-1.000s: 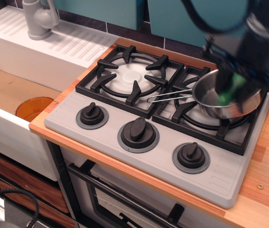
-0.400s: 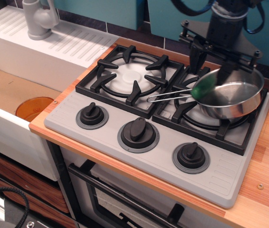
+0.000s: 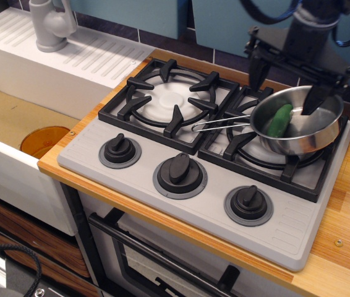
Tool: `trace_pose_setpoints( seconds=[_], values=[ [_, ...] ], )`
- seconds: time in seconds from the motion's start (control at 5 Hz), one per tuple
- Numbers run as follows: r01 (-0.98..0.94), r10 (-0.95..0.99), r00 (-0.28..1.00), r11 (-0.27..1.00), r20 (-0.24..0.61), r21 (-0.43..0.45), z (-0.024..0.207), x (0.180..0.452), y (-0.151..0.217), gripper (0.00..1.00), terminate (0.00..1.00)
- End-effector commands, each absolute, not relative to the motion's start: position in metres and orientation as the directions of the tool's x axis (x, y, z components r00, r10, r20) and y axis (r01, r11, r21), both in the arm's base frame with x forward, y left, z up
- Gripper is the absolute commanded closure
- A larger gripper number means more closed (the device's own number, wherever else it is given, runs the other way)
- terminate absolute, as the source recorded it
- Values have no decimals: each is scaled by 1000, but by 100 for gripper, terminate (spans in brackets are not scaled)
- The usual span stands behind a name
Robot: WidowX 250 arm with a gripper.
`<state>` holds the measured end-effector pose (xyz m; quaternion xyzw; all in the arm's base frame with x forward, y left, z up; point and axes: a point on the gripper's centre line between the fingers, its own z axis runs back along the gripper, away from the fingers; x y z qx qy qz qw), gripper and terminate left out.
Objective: Put pot or pan on stove and put pickle in pot or pan
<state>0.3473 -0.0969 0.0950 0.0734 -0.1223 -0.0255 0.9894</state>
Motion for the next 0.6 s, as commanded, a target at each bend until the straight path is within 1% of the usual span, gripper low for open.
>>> trace_pose_setpoints(
  seconds=[0.0, 0.2, 0.4],
  values=[
    [114, -142, 960, 985, 240, 129, 130, 338, -79, 0, 0],
    [152, -178, 956, 980, 234, 125, 131, 339, -59, 0, 0],
    [171, -194, 956, 978, 220, 116, 137, 343, -43, 0, 0]
  ],
)
